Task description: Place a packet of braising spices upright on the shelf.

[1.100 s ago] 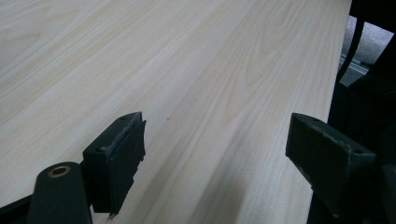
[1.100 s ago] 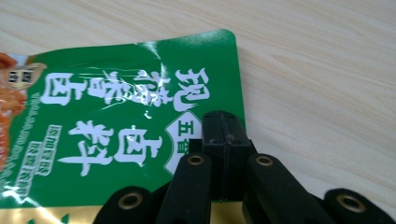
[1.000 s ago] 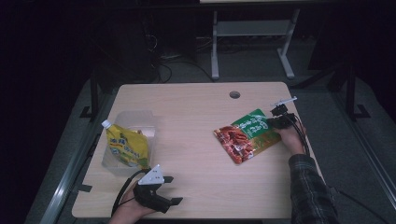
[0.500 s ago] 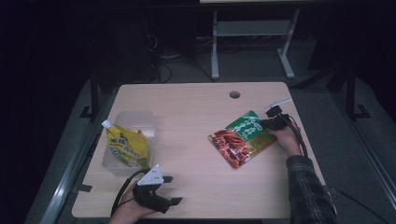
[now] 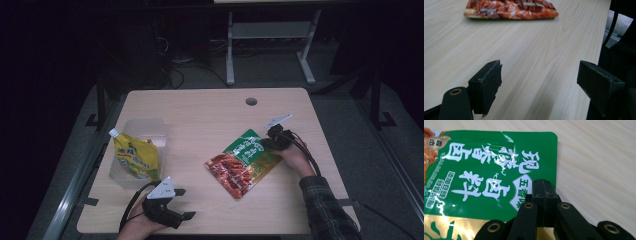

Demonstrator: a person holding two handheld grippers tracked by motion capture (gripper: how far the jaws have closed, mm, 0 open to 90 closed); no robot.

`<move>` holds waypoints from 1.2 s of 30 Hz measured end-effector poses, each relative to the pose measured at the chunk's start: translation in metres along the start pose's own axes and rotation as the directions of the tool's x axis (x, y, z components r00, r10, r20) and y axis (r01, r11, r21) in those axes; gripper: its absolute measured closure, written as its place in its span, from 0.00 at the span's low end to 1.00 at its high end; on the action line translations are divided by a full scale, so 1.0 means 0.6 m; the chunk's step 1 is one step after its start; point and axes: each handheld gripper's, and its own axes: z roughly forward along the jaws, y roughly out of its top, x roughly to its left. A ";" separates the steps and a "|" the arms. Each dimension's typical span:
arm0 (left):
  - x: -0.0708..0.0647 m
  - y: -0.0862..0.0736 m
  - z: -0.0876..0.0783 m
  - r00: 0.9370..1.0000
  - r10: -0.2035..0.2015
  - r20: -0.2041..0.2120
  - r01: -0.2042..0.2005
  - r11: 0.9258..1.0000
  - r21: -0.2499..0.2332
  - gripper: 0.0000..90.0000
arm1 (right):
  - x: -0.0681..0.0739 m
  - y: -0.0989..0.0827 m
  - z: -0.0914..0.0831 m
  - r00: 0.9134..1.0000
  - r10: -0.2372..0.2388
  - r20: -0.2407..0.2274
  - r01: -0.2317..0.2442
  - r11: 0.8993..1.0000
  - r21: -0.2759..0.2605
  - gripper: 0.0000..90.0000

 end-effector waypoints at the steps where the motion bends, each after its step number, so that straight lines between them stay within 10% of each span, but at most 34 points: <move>1: 0.000 0.000 -0.001 1.000 -0.002 -0.002 0.002 1.000 -0.005 0.21 | 0.006 0.001 0.000 1.000 -0.005 -0.008 0.005 1.000 0.003 1.00; 21: -0.001 0.004 -0.006 1.000 -0.008 -0.018 0.008 0.999 -0.031 0.21 | 0.121 -0.005 -0.010 0.970 -0.194 -0.147 0.197 0.980 0.008 1.00; 25: -0.003 0.015 -0.003 1.000 -0.004 -0.031 0.003 0.999 -0.032 0.21 | 0.115 -0.007 -0.043 0.980 -0.103 -0.171 0.094 0.994 -0.061 0.99; 36: 0.019 0.064 0.030 0.999 -0.010 -0.049 0.009 1.000 -0.020 0.18 | 0.135 -0.072 -0.109 0.985 -0.006 -0.173 -0.016 0.992 -0.123 0.51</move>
